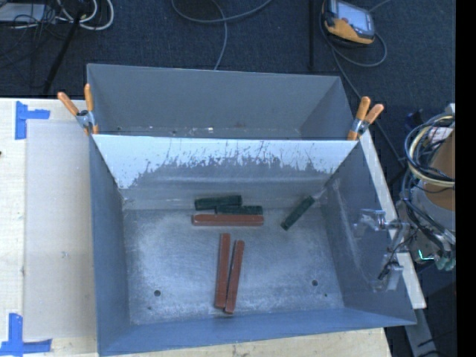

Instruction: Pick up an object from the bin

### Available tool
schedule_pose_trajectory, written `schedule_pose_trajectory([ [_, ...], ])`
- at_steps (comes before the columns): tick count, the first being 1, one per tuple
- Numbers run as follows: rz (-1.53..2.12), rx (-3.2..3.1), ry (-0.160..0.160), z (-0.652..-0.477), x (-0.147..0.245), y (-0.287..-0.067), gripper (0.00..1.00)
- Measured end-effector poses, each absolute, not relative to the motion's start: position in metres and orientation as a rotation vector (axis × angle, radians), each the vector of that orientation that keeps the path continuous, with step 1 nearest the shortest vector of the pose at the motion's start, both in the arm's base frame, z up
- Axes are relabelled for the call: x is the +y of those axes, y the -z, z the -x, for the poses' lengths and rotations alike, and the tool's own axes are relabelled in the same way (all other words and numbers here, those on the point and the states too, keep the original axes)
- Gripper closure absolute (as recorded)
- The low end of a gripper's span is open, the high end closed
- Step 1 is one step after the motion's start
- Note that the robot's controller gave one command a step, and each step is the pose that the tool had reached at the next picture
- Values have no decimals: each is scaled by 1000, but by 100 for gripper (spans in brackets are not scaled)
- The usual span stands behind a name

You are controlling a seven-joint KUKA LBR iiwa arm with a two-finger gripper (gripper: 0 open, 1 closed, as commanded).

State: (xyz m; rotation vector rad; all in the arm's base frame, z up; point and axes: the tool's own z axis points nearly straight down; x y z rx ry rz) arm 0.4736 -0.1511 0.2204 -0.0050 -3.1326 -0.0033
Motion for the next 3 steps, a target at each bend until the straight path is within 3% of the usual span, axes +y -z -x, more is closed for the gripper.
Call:
schedule_pose_trajectory([
  [1,266,-3127,4,-514,-110,-174,0],
  [2,210,-3139,2,-567,-76,-174,0],
  [3,212,-3128,1,-601,-73,-68,0],
])
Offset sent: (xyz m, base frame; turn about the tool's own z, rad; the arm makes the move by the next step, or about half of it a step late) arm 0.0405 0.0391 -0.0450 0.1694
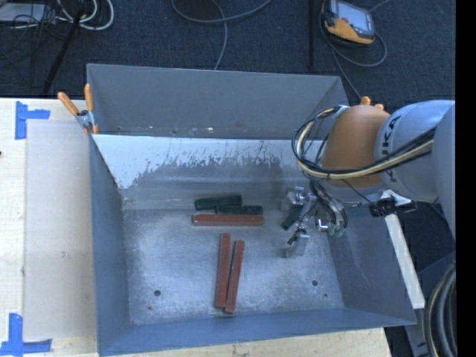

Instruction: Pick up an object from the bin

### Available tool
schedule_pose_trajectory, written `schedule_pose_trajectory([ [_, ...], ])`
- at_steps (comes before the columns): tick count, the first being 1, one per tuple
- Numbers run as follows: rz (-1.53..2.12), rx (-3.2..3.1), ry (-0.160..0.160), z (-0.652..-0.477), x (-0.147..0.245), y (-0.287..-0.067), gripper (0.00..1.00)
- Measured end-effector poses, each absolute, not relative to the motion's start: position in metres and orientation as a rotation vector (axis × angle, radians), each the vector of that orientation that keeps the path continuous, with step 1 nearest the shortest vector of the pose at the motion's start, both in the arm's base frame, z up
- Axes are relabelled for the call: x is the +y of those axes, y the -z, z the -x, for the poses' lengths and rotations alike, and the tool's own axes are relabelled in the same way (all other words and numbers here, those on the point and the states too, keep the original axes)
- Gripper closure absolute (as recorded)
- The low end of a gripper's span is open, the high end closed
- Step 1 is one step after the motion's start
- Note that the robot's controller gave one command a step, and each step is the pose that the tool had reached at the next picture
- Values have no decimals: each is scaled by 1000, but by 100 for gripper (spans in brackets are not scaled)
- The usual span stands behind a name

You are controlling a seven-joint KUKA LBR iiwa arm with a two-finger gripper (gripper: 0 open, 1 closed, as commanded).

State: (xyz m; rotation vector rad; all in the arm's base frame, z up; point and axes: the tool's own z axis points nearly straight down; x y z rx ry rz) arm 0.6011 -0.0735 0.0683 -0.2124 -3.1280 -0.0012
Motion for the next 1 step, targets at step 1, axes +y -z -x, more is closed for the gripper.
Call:
schedule_pose_trajectory([
  [1,206,-3134,-1,-603,-73,-73,100],
])
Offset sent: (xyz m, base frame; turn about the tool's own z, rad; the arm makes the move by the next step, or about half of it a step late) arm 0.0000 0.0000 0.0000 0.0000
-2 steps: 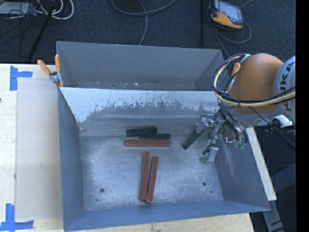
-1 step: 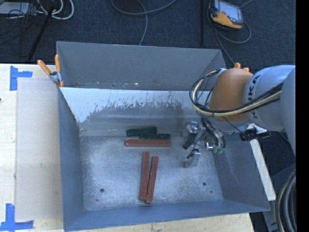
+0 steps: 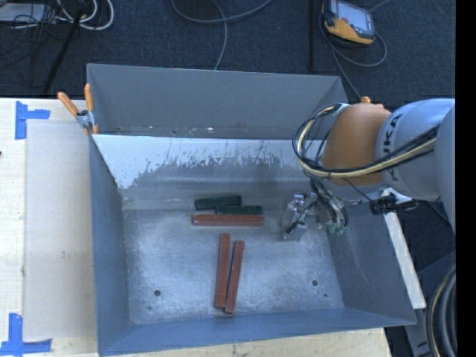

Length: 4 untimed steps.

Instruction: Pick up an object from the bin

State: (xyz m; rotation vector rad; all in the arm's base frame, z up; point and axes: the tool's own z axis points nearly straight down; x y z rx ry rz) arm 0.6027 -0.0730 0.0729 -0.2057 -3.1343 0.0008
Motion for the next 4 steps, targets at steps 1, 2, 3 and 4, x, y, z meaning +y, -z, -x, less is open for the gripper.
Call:
schedule_pose_trajectory([
  [1,659,-3070,5,-565,93,-101,100],
  [2,661,-3070,-2,-565,89,-100,0],
  [3,670,-3071,0,-623,71,-69,0],
  [4,663,-3080,0,-625,72,-75,100],
])
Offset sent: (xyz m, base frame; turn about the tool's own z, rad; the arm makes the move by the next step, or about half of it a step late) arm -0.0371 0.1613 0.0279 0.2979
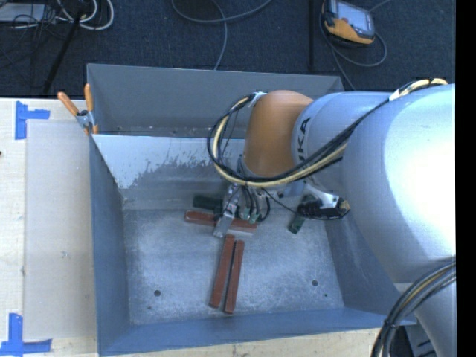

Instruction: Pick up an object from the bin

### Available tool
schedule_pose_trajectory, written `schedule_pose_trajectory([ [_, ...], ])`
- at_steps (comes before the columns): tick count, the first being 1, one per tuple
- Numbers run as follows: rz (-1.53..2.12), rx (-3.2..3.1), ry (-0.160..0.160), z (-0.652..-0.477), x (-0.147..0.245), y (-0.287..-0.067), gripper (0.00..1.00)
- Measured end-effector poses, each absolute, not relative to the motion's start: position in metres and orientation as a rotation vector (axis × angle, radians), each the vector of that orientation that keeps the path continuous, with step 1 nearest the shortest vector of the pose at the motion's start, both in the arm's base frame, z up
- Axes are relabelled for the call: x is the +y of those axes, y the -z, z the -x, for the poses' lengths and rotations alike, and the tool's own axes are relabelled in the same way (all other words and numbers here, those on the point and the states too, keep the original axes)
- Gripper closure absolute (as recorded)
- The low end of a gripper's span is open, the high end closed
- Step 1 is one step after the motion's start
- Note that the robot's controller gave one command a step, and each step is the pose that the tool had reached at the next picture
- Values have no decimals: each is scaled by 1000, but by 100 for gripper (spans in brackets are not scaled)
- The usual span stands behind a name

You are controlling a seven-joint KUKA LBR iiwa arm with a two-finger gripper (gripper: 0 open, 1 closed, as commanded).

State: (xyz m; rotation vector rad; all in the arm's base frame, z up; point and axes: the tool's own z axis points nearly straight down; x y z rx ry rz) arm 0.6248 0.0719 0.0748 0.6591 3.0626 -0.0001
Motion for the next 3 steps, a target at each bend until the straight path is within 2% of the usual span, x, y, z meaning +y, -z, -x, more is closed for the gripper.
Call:
schedule_pose_trajectory([
  [1,-565,3085,-1,-615,72,-134,100],
  [2,-758,3045,-1,-618,62,-177,100],
  [3,-695,3055,-4,-614,67,-258,100],
])
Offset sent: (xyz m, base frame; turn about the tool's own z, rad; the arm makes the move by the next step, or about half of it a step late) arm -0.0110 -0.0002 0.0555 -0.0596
